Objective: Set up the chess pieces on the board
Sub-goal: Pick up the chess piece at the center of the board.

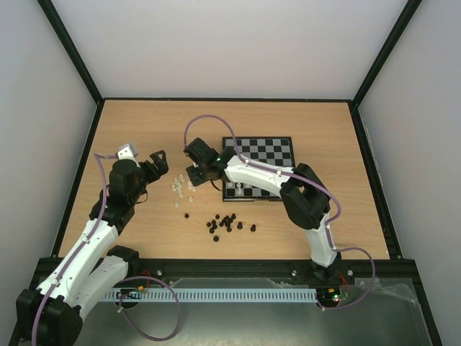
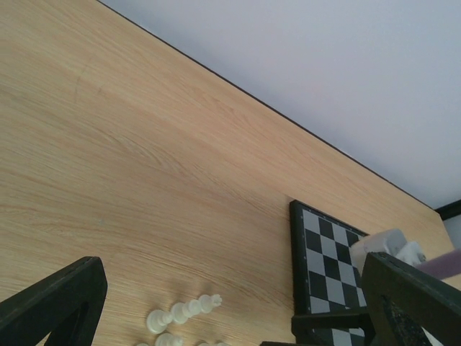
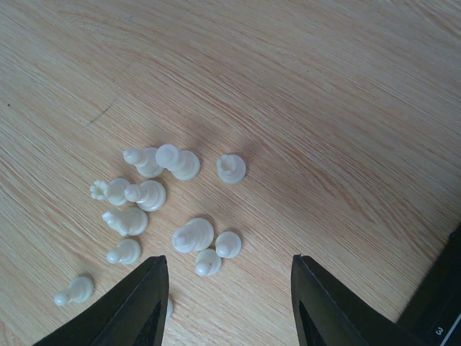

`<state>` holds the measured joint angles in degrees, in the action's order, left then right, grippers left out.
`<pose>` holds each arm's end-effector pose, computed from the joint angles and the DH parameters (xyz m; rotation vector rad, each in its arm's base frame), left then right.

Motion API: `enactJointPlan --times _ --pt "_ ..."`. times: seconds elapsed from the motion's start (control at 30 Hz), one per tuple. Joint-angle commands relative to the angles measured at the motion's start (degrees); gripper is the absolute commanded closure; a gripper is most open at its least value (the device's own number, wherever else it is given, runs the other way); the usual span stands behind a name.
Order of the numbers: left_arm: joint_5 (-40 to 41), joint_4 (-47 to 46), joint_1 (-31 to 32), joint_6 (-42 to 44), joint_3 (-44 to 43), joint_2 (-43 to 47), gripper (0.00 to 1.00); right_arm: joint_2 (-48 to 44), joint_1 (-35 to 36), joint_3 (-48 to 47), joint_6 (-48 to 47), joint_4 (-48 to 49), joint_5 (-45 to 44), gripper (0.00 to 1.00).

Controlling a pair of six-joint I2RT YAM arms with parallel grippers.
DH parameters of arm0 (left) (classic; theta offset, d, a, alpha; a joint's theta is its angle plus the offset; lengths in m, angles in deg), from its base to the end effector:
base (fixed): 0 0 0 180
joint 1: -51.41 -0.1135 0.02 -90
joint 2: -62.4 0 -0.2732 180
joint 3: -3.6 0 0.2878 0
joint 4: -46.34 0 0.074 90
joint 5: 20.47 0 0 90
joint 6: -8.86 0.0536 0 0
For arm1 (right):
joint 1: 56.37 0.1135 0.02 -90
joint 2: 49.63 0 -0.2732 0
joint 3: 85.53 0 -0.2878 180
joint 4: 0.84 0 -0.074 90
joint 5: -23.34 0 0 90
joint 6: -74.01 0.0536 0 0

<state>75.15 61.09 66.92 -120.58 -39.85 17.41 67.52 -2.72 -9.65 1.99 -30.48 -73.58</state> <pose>0.2295 -0.0582 0.2632 -0.4603 1.8365 -0.5719 0.3126 0.4139 0.2055 -0.6633 2.2657 0.4895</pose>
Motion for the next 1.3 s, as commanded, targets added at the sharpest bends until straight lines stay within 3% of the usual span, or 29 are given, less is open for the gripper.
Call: enactJointPlan --times 0.0,0.27,0.47,0.93,1.27 --pt "1.9 1.7 -1.5 -0.9 -0.2 -0.1 0.01 -0.4 0.3 -1.9 0.5 -4.5 -0.7 0.52" --pt "1.2 3.5 -3.0 -1.9 -1.3 -2.5 0.0 -1.8 0.3 -1.8 1.5 -5.6 -1.8 0.52" --pt "1.6 5.1 -3.1 -1.8 -2.6 -3.6 0.01 1.0 0.4 -4.2 2.0 -6.1 1.7 0.63" --pt "2.1 4.3 -3.2 -1.6 -2.1 -3.5 0.01 9.8 2.6 -15.2 1.3 -15.6 -1.9 0.63" --pt "1.6 4.1 -3.3 -1.5 -2.1 -3.6 0.0 11.9 2.6 -16.0 1.4 -16.5 -1.7 0.65"
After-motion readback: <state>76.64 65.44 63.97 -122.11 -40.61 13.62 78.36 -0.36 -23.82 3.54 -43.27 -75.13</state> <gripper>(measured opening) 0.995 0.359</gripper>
